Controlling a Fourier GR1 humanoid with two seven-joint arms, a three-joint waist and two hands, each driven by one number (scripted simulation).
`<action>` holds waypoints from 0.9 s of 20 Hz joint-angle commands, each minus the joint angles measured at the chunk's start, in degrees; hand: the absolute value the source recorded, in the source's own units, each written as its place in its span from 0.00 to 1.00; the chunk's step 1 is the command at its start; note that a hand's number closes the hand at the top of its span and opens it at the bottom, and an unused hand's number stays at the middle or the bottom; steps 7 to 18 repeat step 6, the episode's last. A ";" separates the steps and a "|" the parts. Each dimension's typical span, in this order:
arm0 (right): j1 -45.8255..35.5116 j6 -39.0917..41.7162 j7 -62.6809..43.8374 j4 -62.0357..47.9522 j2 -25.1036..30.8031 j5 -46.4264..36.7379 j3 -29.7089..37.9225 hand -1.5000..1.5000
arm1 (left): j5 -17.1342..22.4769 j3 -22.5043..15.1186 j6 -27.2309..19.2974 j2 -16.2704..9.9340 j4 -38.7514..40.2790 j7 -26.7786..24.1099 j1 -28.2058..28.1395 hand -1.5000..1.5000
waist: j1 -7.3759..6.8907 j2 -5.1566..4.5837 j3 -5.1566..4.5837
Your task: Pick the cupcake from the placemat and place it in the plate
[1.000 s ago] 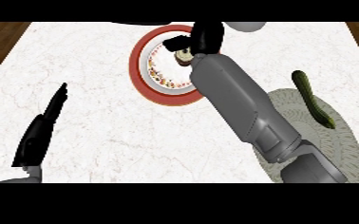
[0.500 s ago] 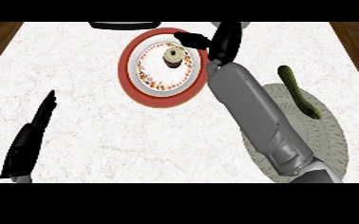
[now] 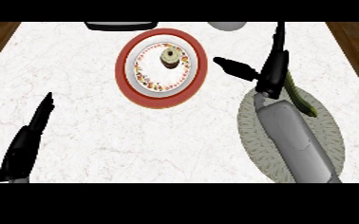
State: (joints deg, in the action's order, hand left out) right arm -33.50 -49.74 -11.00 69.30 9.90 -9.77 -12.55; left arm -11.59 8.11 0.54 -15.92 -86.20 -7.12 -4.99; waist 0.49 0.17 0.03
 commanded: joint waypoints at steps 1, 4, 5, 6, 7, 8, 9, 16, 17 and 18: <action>8.54 6.94 -0.61 10.74 6.85 1.71 1.02 0.00 | -0.79 -0.09 0.20 0.35 1.45 -1.25 -0.25 0.50 | 0.20 0.04 -0.04; 12.27 6.97 1.17 11.79 4.51 1.04 2.98 0.00 | -1.62 -0.41 0.58 0.71 -1.11 2.34 2.19 0.50 | -0.38 -0.11 -0.03; 13.33 6.77 2.68 11.18 4.11 0.74 3.49 0.00 | -0.27 1.22 1.48 0.56 2.56 -3.80 -0.76 0.50 | -0.49 -0.13 -0.04; 14.00 9.14 -0.57 16.20 7.07 1.00 4.88 0.00 | -0.60 0.88 1.04 0.98 -1.41 -0.22 -0.89 0.50 | -0.42 -0.07 -0.04; 14.00 9.14 -0.57 16.20 7.07 1.00 4.88 0.00 | -0.60 0.88 1.04 0.98 -1.41 -0.22 -0.89 0.50 | -0.42 -0.07 -0.04; 14.00 9.14 -0.57 16.20 7.07 1.00 4.88 0.00 | -0.60 0.88 1.04 0.98 -1.41 -0.22 -0.89 0.50 | -0.42 -0.07 -0.04; 14.00 9.14 -0.57 16.20 7.07 1.00 4.88 0.00 | -0.60 0.88 1.04 0.98 -1.41 -0.22 -0.89 0.50 | -0.42 -0.07 -0.04; 14.00 9.14 -0.57 16.20 7.07 1.00 4.88 0.00 | -0.60 0.88 1.04 0.98 -1.41 -0.22 -0.89 0.50 | -0.42 -0.07 -0.04; 14.00 9.14 -0.57 16.20 7.07 1.00 4.88 0.00 | -0.60 0.88 1.04 0.98 -1.41 -0.22 -0.89 0.50 | -0.42 -0.07 -0.04; 14.00 9.14 -0.57 16.20 7.07 1.00 4.88 0.00 | -0.60 0.88 1.04 0.98 -1.41 -0.22 -0.89 0.50 | -0.42 -0.07 -0.04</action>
